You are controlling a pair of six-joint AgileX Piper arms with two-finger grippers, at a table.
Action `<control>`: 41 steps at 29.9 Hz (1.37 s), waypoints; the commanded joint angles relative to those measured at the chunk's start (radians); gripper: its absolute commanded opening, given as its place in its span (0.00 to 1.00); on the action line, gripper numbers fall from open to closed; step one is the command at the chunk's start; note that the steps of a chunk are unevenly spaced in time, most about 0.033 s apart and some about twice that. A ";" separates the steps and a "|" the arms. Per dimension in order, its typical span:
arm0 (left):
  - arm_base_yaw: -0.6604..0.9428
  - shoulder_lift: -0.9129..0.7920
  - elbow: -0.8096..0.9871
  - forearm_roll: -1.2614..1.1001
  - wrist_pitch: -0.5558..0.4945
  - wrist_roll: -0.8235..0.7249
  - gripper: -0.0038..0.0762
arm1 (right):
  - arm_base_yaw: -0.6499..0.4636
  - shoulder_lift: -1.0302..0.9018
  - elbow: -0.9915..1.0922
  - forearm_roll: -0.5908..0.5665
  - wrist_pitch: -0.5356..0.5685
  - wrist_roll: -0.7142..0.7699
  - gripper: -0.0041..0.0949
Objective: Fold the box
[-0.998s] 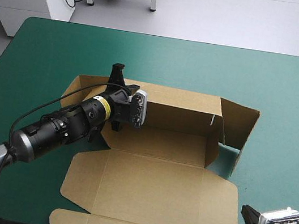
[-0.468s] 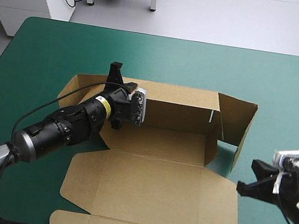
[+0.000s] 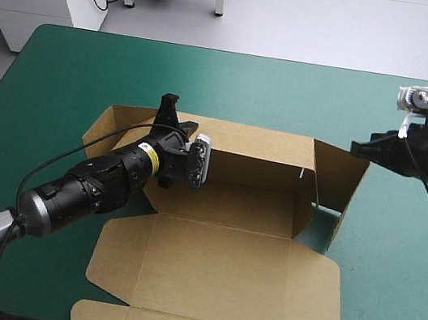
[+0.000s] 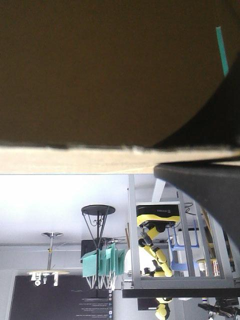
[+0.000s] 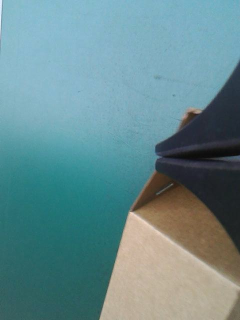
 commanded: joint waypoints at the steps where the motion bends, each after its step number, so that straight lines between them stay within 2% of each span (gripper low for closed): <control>1: -0.004 -0.017 0.004 -0.024 0.066 -0.029 0.04 | 0.003 0.095 -0.114 0.016 -0.005 0.014 0.02; 9: -0.004 -0.017 0.004 -0.006 0.064 -0.048 0.04 | 0.003 0.326 -0.279 0.016 0.082 0.051 0.02; 15: -0.004 -0.017 0.004 -0.006 0.064 -0.048 0.04 | 0.004 0.418 -0.331 0.013 0.186 0.064 0.02; 25: -0.004 -0.017 0.004 -0.006 0.065 -0.048 0.04 | 0.013 0.429 -0.326 0.001 0.320 0.035 0.02; 35: -0.004 -0.017 0.004 -0.006 0.082 -0.048 0.04 | 0.012 0.369 -0.290 0.008 0.320 0.015 0.02; 41: -0.004 -0.017 0.004 -0.006 0.084 -0.050 0.04 | 0.012 0.330 -0.180 0.017 0.320 -0.012 0.02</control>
